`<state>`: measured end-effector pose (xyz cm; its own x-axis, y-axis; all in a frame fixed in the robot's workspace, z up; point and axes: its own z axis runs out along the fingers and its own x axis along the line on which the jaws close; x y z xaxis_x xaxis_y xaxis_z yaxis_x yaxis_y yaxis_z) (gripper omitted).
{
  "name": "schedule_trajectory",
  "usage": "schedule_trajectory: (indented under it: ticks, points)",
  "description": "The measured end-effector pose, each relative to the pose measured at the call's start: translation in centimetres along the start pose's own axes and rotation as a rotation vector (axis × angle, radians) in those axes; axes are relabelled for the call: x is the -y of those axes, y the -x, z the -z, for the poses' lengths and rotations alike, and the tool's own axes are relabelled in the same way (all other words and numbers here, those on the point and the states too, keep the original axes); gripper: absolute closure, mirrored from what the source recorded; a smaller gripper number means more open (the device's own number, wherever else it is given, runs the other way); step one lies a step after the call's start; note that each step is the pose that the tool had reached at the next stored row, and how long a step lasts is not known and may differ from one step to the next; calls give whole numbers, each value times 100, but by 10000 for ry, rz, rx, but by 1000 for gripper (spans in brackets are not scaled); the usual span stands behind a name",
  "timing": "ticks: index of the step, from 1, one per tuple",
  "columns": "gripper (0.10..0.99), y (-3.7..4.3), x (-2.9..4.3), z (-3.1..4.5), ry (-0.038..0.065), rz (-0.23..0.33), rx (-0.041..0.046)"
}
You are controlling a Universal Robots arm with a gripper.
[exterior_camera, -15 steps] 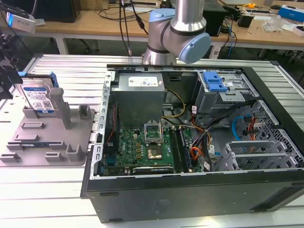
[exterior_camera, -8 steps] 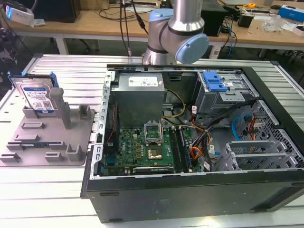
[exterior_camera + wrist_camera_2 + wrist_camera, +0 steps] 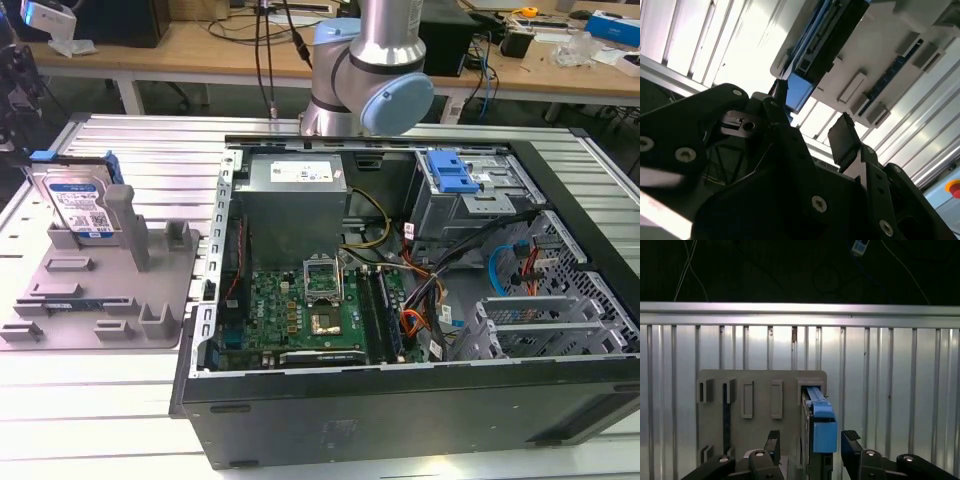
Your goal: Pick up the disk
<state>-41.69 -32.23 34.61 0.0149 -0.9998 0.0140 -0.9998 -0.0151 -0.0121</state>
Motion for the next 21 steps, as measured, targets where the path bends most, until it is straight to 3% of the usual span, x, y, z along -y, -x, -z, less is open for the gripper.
schedule_trajectory:
  ticks: [7,12,21]
  points:
    - [486,20,15,-2,1,-1,-26]
    - [486,83,27,-36,1,-1,-26]
    - [486,108,26,-203,0,-1,-25]
